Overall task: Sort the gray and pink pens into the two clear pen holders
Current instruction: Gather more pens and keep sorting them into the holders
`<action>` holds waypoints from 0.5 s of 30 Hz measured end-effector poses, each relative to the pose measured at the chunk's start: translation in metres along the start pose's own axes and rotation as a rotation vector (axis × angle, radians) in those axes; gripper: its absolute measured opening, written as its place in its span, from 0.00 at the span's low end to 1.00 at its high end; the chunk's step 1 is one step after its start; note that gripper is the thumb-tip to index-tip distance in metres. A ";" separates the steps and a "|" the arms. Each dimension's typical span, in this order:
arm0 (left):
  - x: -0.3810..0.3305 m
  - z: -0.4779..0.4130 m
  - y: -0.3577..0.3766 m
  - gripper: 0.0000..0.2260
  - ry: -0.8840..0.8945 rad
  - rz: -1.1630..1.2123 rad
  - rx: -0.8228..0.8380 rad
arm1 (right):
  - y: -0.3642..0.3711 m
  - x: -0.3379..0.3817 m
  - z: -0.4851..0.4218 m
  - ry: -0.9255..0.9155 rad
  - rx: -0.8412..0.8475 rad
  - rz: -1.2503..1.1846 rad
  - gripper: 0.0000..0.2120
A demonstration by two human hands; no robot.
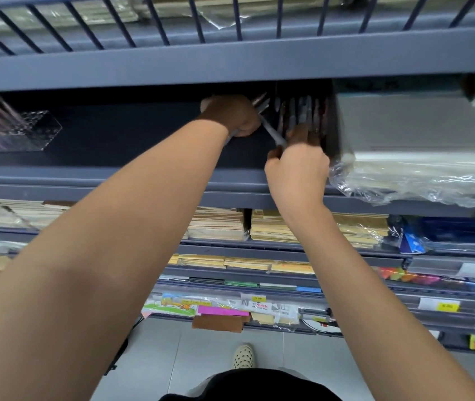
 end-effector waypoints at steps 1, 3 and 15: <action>0.001 0.000 0.001 0.10 0.005 0.019 -0.051 | 0.001 0.002 -0.001 -0.008 0.000 0.003 0.20; 0.007 0.000 0.001 0.18 0.017 0.062 -0.121 | 0.003 0.005 -0.002 -0.015 -0.007 0.014 0.23; 0.046 0.033 0.002 0.07 -0.042 0.567 -0.106 | -0.007 0.003 0.001 -0.068 -0.119 -0.199 0.13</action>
Point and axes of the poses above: each hand's wrist, its own z-axis away from the middle knuckle, its own y-axis out of the palm, x = y × z, the point moved 5 cm from there along -z, towards the middle knuckle, and after that the axes turned 9 degrees about y, right-handed, at the moved point
